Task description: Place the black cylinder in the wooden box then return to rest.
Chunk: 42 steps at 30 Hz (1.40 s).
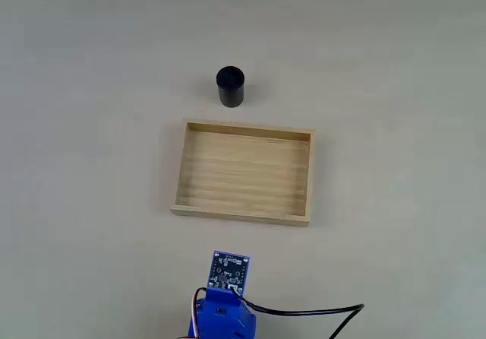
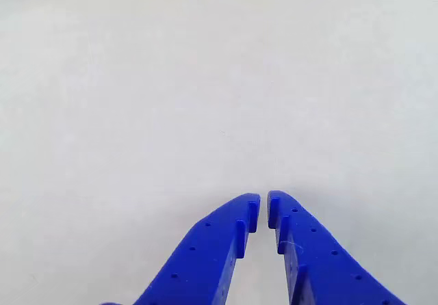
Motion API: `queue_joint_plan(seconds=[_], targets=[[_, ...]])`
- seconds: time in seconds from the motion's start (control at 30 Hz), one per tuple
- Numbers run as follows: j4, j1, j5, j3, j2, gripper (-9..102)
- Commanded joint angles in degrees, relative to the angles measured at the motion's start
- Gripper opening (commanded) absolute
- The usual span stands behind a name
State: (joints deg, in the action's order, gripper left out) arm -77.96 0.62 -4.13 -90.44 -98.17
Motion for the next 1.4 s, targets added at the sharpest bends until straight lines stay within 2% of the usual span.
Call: queue_joint_plan(seconds=[0.0,0.3,0.5,0.63,0.9,1.1,1.37], targets=[[-0.09,0.7,-0.35,-1.85,-0.62,0],[0.09,0.7,0.0,-1.76,-0.62,0],[0.88,-1.23,6.86,-0.7,-0.53,0],[2.99,-1.49,7.56,3.43,2.02,0],[21.18,-2.11,12.83,8.26,15.82,0],[31.29,-1.93,14.5,16.88,28.48,0],[33.93,0.44,14.59,33.84,45.26,0]])
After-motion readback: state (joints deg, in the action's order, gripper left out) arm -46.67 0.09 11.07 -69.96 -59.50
